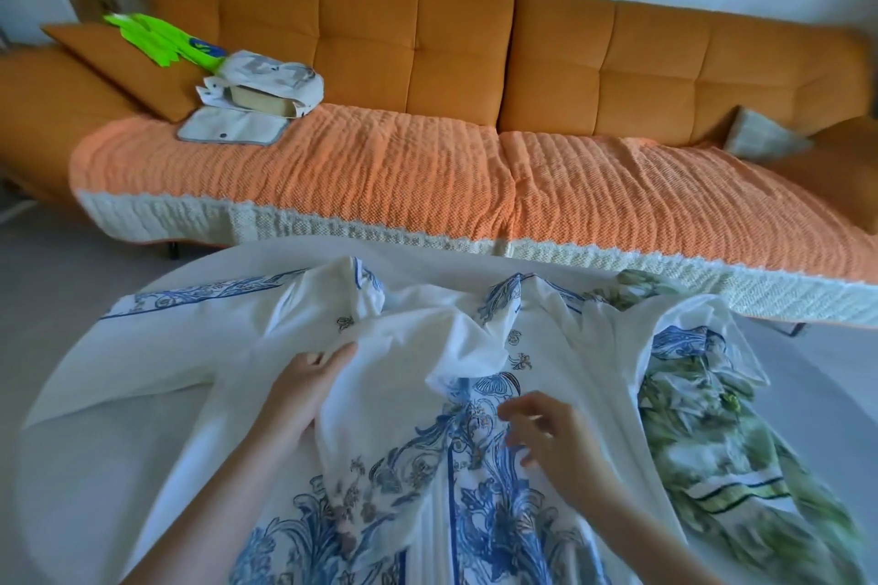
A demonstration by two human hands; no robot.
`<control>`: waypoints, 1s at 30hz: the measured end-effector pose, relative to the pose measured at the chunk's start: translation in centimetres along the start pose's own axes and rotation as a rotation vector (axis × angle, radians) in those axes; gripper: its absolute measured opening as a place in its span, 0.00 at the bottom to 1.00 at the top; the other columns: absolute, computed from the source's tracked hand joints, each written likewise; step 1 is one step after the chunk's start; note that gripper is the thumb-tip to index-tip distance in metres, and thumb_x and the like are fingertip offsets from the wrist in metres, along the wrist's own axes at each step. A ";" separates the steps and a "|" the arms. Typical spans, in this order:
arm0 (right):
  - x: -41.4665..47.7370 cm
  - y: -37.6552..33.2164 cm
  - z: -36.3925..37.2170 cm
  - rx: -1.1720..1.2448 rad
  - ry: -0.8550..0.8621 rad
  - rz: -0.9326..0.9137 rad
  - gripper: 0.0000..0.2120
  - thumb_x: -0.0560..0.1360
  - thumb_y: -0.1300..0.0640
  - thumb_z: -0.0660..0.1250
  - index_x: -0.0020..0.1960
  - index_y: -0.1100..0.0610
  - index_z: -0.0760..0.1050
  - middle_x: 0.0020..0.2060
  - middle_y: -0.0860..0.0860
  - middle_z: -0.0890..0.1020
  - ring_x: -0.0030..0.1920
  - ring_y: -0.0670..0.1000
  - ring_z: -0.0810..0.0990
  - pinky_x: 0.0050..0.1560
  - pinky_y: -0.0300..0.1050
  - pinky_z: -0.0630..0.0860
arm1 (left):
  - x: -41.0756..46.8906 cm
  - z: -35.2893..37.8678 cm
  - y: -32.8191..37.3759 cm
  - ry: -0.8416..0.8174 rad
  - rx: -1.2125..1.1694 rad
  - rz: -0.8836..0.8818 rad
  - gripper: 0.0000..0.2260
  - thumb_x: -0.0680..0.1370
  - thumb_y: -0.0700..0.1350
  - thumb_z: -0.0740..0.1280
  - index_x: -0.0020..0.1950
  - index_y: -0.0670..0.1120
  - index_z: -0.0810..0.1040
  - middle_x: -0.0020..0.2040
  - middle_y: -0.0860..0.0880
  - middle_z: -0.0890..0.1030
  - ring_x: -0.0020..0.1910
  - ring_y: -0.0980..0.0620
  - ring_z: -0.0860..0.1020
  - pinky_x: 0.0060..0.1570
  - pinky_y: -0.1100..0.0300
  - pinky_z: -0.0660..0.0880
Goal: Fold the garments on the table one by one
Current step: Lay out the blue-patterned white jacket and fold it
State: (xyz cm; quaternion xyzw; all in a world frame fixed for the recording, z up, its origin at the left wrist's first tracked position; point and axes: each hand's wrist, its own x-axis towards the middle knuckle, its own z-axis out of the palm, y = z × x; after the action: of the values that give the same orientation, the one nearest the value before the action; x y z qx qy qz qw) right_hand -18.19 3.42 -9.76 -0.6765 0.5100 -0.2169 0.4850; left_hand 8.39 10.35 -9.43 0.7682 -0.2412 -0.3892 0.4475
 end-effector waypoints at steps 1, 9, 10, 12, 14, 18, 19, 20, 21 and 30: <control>0.7 -0.7 -0.5 0.090 -0.012 0.065 0.05 0.77 0.61 0.64 0.46 0.55 0.79 0.42 0.58 0.82 0.32 0.50 0.80 0.32 0.50 0.78 | -0.1 -0.1 -0.2 -0.003 -0.023 0.005 0.18 0.71 0.56 0.71 0.33 0.44 0.72 0.25 0.48 0.74 0.26 0.50 0.74 0.33 0.60 0.68; 3.1 -4.7 2.2 -0.060 -0.277 0.259 0.19 0.72 0.48 0.71 0.45 0.66 0.78 0.32 0.57 0.82 0.25 0.51 0.79 0.27 0.42 0.79 | -4.9 1.7 -0.6 -0.401 -0.146 -0.195 0.16 0.68 0.37 0.73 0.55 0.41 0.78 0.46 0.43 0.85 0.45 0.43 0.82 0.44 0.51 0.79; 2.8 -4.5 2.6 -0.028 -0.302 0.255 0.15 0.72 0.53 0.72 0.43 0.66 0.78 0.30 0.57 0.81 0.25 0.50 0.79 0.27 0.42 0.79 | -5.7 2.1 -0.7 -0.437 -0.160 -0.222 0.18 0.67 0.36 0.74 0.56 0.41 0.77 0.47 0.42 0.84 0.45 0.43 0.82 0.43 0.51 0.79; 2.3 -4.0 2.4 0.125 -0.229 0.245 0.09 0.74 0.60 0.69 0.42 0.65 0.75 0.31 0.57 0.79 0.26 0.51 0.78 0.28 0.44 0.80 | -6.4 2.2 -1.0 -0.473 -0.182 -0.230 0.24 0.63 0.39 0.77 0.57 0.40 0.77 0.47 0.42 0.84 0.46 0.42 0.82 0.42 0.50 0.79; 1.5 -4.0 0.8 0.415 -0.120 0.242 0.05 0.76 0.62 0.65 0.45 0.64 0.74 0.34 0.57 0.76 0.31 0.53 0.79 0.31 0.47 0.81 | -6.8 1.3 -1.2 -0.469 -0.172 -0.191 0.35 0.51 0.46 0.82 0.56 0.39 0.78 0.46 0.42 0.84 0.43 0.44 0.83 0.37 0.53 0.80; -0.2 -2.0 -2.8 0.346 -0.204 0.273 0.06 0.76 0.63 0.65 0.50 0.64 0.70 0.38 0.60 0.77 0.31 0.58 0.81 0.30 0.51 0.81 | -8.1 -0.2 -0.5 -0.514 0.103 -0.162 0.36 0.52 0.61 0.79 0.51 0.39 0.79 0.34 0.45 0.82 0.27 0.51 0.79 0.25 0.62 0.75; -0.4 -1.4 -3.2 0.163 -0.207 0.278 0.09 0.76 0.61 0.66 0.52 0.64 0.69 0.39 0.61 0.79 0.31 0.58 0.81 0.28 0.52 0.80 | -8.3 -0.3 -0.2 -0.518 0.245 -0.163 0.33 0.57 0.65 0.75 0.46 0.39 0.78 0.31 0.46 0.81 0.25 0.51 0.78 0.24 0.61 0.74; -0.6 -1.2 -3.5 0.050 -0.198 0.275 0.11 0.76 0.60 0.67 0.52 0.63 0.68 0.39 0.60 0.80 0.30 0.57 0.81 0.26 0.52 0.80 | -8.0 -0.3 0.0 -0.451 0.407 -0.146 0.31 0.63 0.69 0.70 0.42 0.40 0.76 0.29 0.47 0.79 0.24 0.52 0.77 0.25 0.61 0.74; -0.5 -1.2 -3.6 0.017 -0.177 0.273 0.12 0.76 0.57 0.67 0.53 0.63 0.68 0.38 0.60 0.81 0.29 0.55 0.81 0.25 0.50 0.79 | -7.3 -0.4 0.1 -0.317 0.538 -0.096 0.30 0.67 0.70 0.64 0.39 0.41 0.75 0.29 0.48 0.79 0.24 0.52 0.77 0.27 0.59 0.76; -2.4 -2.0 -0.7 -0.484 -0.447 0.157 0.30 0.65 0.31 0.66 0.30 0.60 0.78 0.25 0.55 0.80 0.21 0.47 0.77 0.28 0.36 0.76 | -4.5 1.7 0.7 -0.150 0.692 0.068 0.21 0.73 0.62 0.66 0.38 0.44 0.73 0.32 0.51 0.79 0.29 0.51 0.77 0.31 0.62 0.73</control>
State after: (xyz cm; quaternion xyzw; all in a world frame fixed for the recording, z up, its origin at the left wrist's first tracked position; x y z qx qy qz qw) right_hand -18.72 5.25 -7.20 -0.7614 0.4784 0.1023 0.4254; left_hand 4.39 12.34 -7.58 0.8351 -0.4164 -0.3248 0.1542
